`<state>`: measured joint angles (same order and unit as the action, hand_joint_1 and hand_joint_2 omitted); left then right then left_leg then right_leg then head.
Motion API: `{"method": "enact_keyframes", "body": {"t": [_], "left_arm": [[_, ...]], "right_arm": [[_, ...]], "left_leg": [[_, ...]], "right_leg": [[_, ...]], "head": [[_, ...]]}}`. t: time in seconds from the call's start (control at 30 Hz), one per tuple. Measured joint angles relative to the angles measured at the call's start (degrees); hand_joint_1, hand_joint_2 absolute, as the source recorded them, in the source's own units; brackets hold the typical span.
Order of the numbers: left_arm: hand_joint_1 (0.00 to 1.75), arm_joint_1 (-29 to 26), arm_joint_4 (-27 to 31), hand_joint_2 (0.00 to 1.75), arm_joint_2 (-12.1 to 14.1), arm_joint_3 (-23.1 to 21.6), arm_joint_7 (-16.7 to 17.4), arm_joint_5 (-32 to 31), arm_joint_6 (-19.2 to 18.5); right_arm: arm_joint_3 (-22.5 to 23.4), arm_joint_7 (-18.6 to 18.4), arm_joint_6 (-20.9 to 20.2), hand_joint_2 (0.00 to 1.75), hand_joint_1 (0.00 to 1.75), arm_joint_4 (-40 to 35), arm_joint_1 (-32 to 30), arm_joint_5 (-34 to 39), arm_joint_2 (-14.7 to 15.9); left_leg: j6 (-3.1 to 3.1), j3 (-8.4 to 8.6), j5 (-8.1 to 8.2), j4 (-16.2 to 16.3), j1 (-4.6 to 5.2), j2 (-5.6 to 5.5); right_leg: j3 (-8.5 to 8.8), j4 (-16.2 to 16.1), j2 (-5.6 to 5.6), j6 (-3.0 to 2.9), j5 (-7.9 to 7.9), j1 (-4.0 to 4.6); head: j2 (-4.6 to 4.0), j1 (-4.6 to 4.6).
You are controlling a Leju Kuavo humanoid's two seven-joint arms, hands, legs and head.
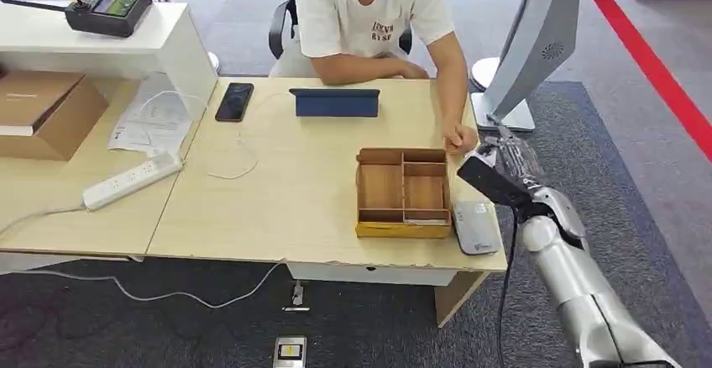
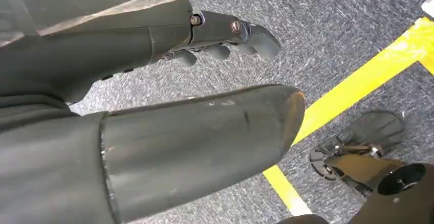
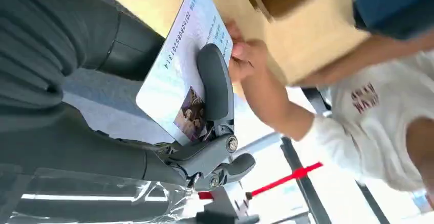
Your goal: Pass the card to the sensor for recognition and then transmit it.
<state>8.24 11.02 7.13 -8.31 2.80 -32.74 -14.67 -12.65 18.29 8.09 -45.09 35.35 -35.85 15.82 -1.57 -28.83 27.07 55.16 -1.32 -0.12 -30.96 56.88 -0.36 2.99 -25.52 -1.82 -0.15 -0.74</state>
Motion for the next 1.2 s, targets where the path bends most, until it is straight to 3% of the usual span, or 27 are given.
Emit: {"method": "enact_keyframes", "body": {"t": [0.27, 0.8, 0.83, 0.87, 0.9, 1.03, 1.07, 1.2], "left_arm": [[0.00, 0.8, 0.0, 0.00, 0.0, -0.6, 0.5, -0.8, -1.2], [0.00, 1.8, 0.0, 0.00, -0.1, -1.6, 1.2, -1.8, -2.0], [0.00, 1.8, 0.0, 0.00, -0.1, -1.7, 1.3, -1.8, -2.0], [0.00, 1.9, 0.0, 0.00, -0.1, -1.7, 1.4, -1.8, -2.0], [0.00, 1.9, 0.0, 0.00, -0.1, -1.7, 1.4, -1.8, -2.0], [0.00, 2.0, 0.0, 0.00, -0.1, -2.0, 1.5, -2.0, -1.9], [0.00, 2.0, 0.0, 0.00, -0.1, -2.0, 1.5, -2.1, -2.0], [0.00, 2.3, 0.0, 0.00, -0.1, -2.1, 1.8, -2.7, -2.7]], "right_arm": [[-0.1, -0.7, -0.4, 1.75, 1.75, -3.3, 6.9, -4.6, -1.5], [-2.4, -1.0, 2.7, 1.75, 1.75, -0.2, 8.7, -10.1, -8.6], [-2.5, -1.1, 3.0, 1.75, 1.68, 0.4, 9.0, -10.4, -8.9], [-2.6, -1.1, 3.3, 1.75, 0.94, 1.0, 9.3, -10.5, -9.2], [-2.8, -1.2, 3.6, 1.75, 0.00, 1.4, 9.5, -10.5, -9.5], [-3.0, -1.2, 5.5, 1.75, 0.00, 3.7, 10.6, -10.3, -10.3], [-3.0, -1.2, 5.9, 0.00, 0.00, 4.0, 10.7, -10.3, -10.4], [-3.0, -1.2, 7.0, 0.00, 0.00, 5.1, 11.1, -9.2, -10.7]], "left_leg": [[-0.01, 0.02, -0.01, 0.0, -0.02, -0.01], [-0.01, 0.00, -0.01, 0.0, -0.02, -0.02], [-0.01, 0.00, -0.01, 0.0, -0.02, -0.01], [-0.01, 0.00, -0.01, 0.0, -0.02, -0.01], [-0.01, -0.01, -0.01, 0.0, -0.02, -0.02], [-0.02, -0.01, -0.01, 0.0, -0.02, -0.02], [-0.01, -0.01, -0.01, 0.0, -0.02, -0.02], [-0.01, -0.01, -0.01, 0.0, -0.02, -0.02]], "right_leg": [[0.03, 0.0, 0.00, 0.00, 0.00, 0.02], [0.02, 0.0, 0.00, 0.00, 0.00, 0.02], [0.01, 0.0, 0.00, 0.00, 0.00, 0.02], [0.01, 0.0, 0.00, 0.00, 0.00, 0.02], [0.01, 0.0, 0.00, 0.00, 0.00, 0.02], [-0.01, 0.0, 0.00, 0.00, -0.01, 0.02], [-0.01, 0.0, 0.00, 0.00, -0.01, 0.02], [-0.01, 0.0, 0.00, 0.00, 0.00, 0.02]], "head": [[0.00, 0.02], [0.00, 0.00], [0.00, 0.02], [0.00, 0.00], [0.00, 0.02], [0.00, 0.00], [0.00, 0.00], [0.00, 0.00]]}}
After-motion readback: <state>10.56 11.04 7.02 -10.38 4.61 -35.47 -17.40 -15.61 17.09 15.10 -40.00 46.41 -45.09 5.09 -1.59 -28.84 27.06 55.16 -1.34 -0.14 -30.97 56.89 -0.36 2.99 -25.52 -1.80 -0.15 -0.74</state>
